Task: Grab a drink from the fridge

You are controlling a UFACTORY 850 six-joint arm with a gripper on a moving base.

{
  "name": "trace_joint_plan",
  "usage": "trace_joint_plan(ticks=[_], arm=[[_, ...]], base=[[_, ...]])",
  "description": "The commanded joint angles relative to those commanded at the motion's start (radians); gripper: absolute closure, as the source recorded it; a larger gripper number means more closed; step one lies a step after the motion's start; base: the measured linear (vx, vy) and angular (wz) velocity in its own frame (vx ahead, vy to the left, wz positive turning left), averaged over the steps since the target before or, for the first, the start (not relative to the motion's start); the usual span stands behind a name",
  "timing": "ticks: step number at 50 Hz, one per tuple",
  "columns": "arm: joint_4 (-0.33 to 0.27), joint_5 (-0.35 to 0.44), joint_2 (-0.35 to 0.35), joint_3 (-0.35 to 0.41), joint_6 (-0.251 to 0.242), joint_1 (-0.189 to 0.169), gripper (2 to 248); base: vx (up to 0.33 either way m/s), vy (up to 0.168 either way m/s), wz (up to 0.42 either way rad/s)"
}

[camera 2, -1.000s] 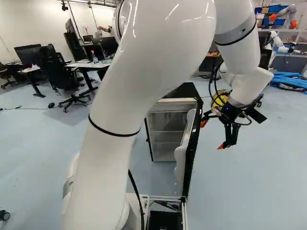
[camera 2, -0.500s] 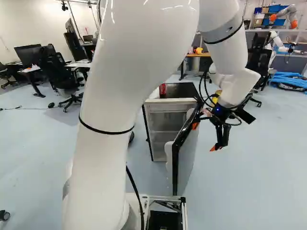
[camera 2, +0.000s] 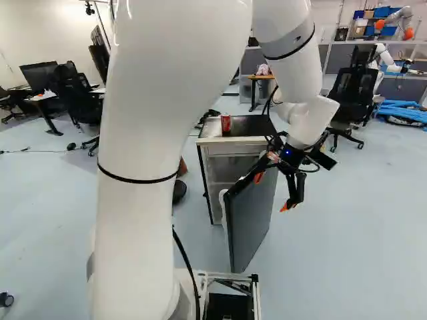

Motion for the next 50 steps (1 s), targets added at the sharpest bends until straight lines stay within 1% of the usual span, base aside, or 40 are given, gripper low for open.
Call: trace_joint_plan(ticks=[12, 23, 50], arm=[[-0.014, 0.011, 0.025, 0.041, 0.000, 0.040, 3], [-0.027, 0.041, 0.046, 0.074, 0.000, 0.081, 3], [-0.039, 0.191, 0.090, 0.143, 0.000, 0.195, 3]], base=[[0.000, 0.000, 0.000], [0.000, 0.000, 0.000], [0.000, 0.000, 0.000]])
